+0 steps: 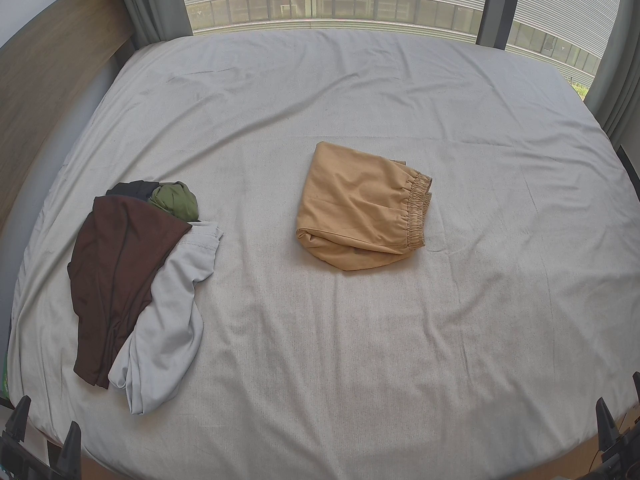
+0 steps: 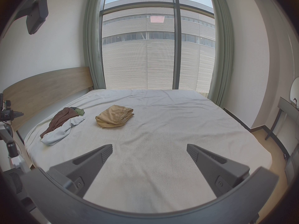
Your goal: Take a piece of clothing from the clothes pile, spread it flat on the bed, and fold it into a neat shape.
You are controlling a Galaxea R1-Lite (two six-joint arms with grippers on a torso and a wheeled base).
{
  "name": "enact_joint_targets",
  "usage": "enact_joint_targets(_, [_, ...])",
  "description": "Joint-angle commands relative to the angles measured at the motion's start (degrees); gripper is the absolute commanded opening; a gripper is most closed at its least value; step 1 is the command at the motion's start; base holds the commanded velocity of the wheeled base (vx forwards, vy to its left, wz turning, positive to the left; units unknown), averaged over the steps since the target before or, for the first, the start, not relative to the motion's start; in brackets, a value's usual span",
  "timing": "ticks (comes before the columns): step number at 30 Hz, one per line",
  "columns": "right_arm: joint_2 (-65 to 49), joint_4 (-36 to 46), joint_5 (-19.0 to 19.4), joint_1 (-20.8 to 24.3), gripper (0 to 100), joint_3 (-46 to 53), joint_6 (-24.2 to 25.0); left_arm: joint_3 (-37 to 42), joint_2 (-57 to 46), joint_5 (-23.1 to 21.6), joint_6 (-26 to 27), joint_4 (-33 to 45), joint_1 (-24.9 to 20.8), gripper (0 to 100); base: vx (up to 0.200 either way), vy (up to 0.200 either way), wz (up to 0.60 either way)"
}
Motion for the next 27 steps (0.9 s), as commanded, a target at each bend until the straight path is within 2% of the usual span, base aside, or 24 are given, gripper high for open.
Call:
enact_joint_targets(1, [-0.6,0.0,0.0,0.0,100,0.9,-0.1,1.0,-0.5,-0.2,0.2,0.1,0.0,100,0.0,0.0,0.0])
enact_joint_targets(27, [-0.6,0.1,0.0,0.0,100,0.9,0.2,1.0,-0.6,-0.2,0.1,0.1,0.0,100,0.0,0.0,0.0])
